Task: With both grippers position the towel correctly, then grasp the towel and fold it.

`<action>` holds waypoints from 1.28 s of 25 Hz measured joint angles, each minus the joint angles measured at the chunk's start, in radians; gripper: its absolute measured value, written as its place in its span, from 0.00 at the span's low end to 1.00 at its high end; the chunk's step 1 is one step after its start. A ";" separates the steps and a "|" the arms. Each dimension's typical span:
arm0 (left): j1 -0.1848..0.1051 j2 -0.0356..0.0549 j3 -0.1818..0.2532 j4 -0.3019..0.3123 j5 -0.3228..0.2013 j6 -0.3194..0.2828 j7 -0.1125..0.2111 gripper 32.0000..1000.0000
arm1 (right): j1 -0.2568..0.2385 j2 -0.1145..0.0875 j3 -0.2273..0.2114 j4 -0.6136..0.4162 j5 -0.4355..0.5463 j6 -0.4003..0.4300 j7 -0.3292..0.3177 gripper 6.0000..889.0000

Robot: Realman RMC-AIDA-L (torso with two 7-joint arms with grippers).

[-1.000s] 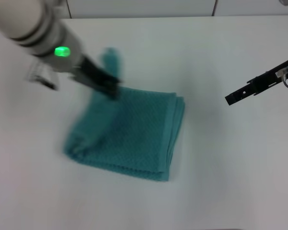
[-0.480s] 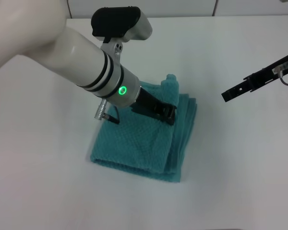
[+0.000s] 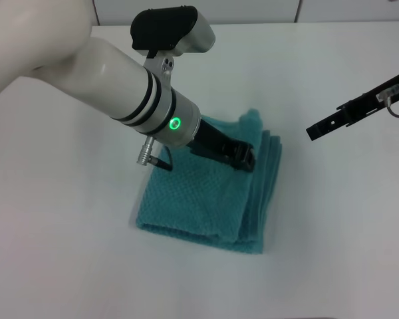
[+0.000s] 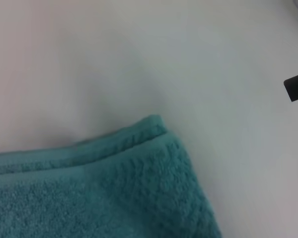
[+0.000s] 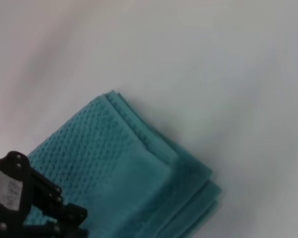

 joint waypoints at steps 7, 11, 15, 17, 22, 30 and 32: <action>0.000 -0.0001 -0.001 -0.001 -0.001 0.000 0.005 0.30 | 0.000 0.000 -0.001 0.000 0.000 0.000 0.000 0.97; 0.001 -0.0004 -0.004 0.003 -0.002 0.003 0.005 0.43 | -0.002 0.000 -0.001 0.000 0.000 0.000 0.000 0.97; 0.002 0.0004 -0.005 0.007 -0.002 0.007 0.005 0.53 | -0.002 0.000 -0.002 0.000 0.000 0.000 0.000 0.97; 0.002 0.0007 -0.005 0.007 -0.002 0.007 0.006 0.59 | -0.002 0.000 -0.002 0.000 0.000 0.000 0.000 0.97; 0.003 0.0008 -0.009 0.009 -0.002 0.008 0.011 0.78 | -0.003 0.000 -0.002 0.000 0.000 0.000 0.000 0.97; 0.006 0.0009 -0.013 0.009 -0.002 0.011 0.013 0.87 | -0.004 0.000 -0.002 0.000 0.000 0.000 0.000 0.97; 0.006 0.0009 -0.013 0.009 -0.002 0.011 0.011 0.87 | -0.004 0.000 -0.002 0.000 0.000 0.000 0.000 0.97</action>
